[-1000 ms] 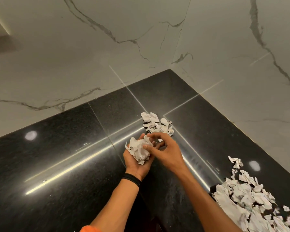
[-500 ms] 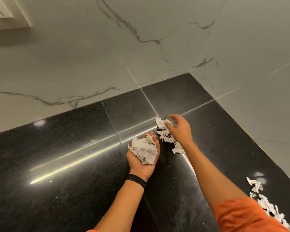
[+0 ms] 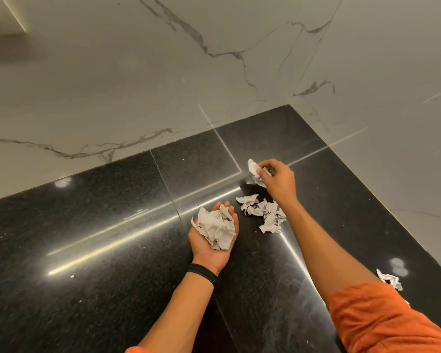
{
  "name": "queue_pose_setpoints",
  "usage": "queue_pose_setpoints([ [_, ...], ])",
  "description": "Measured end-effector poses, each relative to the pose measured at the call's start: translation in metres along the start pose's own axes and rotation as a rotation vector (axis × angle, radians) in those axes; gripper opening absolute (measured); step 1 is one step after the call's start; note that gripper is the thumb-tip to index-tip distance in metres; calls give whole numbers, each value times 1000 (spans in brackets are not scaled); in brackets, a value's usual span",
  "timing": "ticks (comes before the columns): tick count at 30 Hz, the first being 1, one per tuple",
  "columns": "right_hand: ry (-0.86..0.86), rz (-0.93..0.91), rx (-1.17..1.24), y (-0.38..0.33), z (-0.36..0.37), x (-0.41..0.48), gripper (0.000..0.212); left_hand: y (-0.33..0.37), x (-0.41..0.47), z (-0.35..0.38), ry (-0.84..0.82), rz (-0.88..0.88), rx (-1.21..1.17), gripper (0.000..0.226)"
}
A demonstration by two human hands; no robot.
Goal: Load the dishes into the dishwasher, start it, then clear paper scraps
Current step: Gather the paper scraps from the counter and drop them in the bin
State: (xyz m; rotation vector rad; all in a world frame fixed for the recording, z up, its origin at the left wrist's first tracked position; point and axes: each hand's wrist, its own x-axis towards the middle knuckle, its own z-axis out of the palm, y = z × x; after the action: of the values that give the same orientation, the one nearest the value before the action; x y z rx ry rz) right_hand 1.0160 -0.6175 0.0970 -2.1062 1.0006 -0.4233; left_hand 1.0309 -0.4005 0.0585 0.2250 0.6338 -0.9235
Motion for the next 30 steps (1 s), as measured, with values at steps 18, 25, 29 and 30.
queue_pose_setpoints([
  [18,109,79,595,-38,-5,-185,33,-46,-36,11,-127,-23,242,52],
  [25,312,242,742,-41,1,-219,31,-65,-53,-1,-143,-88,254,44],
  [29,363,323,914,-42,-2,-247,32,-70,-71,-6,-151,-133,308,39],
  [30,374,334,942,-42,-2,-253,31,-71,-75,-9,-140,-138,314,42],
])
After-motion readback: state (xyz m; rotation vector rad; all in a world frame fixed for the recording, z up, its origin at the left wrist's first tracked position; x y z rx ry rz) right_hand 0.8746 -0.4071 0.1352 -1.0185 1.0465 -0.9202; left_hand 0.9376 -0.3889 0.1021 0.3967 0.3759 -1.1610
